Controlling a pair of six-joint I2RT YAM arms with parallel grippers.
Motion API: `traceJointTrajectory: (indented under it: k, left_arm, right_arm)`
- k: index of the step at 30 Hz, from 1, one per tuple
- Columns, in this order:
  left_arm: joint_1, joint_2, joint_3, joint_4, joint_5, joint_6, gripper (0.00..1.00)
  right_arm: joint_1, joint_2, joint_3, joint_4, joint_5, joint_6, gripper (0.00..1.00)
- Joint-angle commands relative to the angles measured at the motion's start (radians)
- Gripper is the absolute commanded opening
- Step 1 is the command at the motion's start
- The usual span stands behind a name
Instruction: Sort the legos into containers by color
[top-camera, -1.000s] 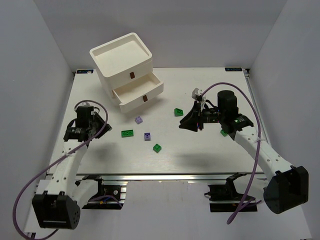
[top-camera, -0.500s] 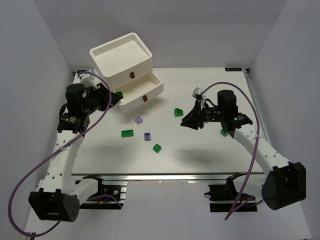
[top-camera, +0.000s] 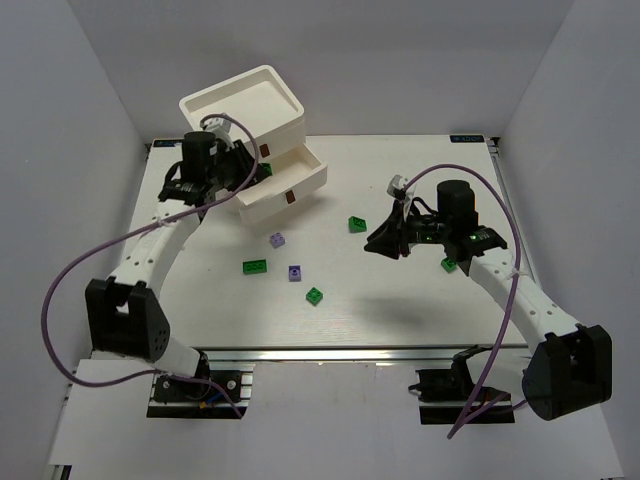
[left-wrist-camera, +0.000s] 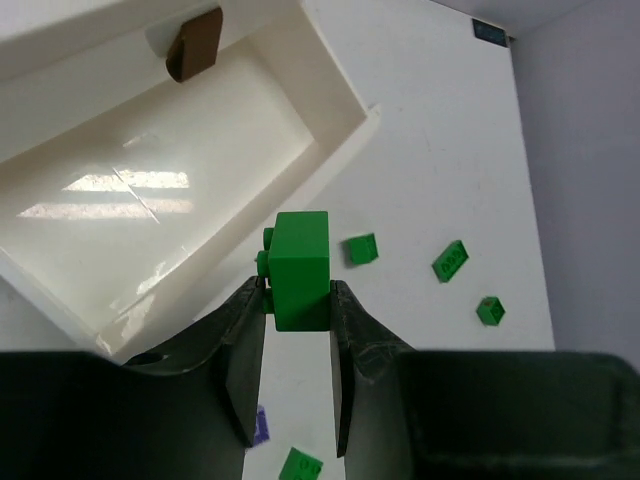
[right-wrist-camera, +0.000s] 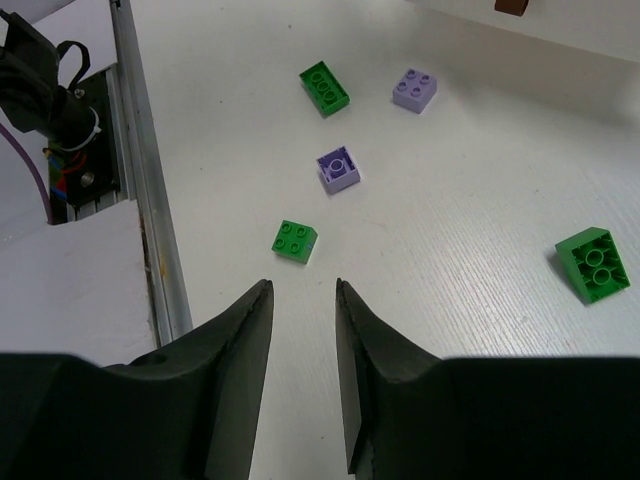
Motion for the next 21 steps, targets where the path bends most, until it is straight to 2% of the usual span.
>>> traceJointTrajectory:
  k: [1,2,5,6,8,9,11,12,17,21]
  left_arm:
    - [-0.039,0.054,0.09,-0.001,-0.129,0.03,0.0]
    - [-0.039,0.07,0.117,-0.006,-0.15,0.032,0.05]
    - [-0.061,0.116,0.165,-0.034,-0.249,0.035,0.11]
    - [-0.061,0.127,0.179,-0.055,-0.291,0.036,0.22]
    - [-0.07,0.157,0.215,-0.075,-0.313,0.038,0.32]
    - [-0.07,0.167,0.226,-0.092,-0.312,0.039,0.43]
    - [-0.079,0.191,0.242,-0.107,-0.347,0.041,0.53]
    - [-0.079,0.196,0.255,-0.121,-0.349,0.039,0.63]
    - [-0.079,0.19,0.263,-0.129,-0.349,0.033,0.72]
    - [-0.079,0.091,0.234,-0.109,-0.289,0.035,0.7]
  right_arm:
    - [-0.003,-0.028,0.037,-0.001,-0.026,-0.018,0.37]
    - [-0.004,-0.033,0.037,-0.001,-0.029,-0.018,0.38]
    - [-0.003,-0.038,0.036,-0.001,-0.03,-0.021,0.42]
    - [-0.004,-0.038,0.034,-0.001,-0.03,-0.021,0.43]
    - [-0.004,-0.036,0.036,-0.004,-0.029,-0.023,0.48]
    - [-0.004,-0.036,0.036,-0.004,-0.03,-0.023,0.49]
    - [-0.007,-0.035,0.034,-0.003,-0.027,-0.024,0.53]
    - [-0.009,-0.033,0.034,-0.004,-0.027,-0.024,0.54]
    - [-0.019,-0.018,0.031,-0.009,-0.023,-0.041,0.63]
    - [-0.024,0.004,0.031,-0.03,-0.039,-0.099,0.65]
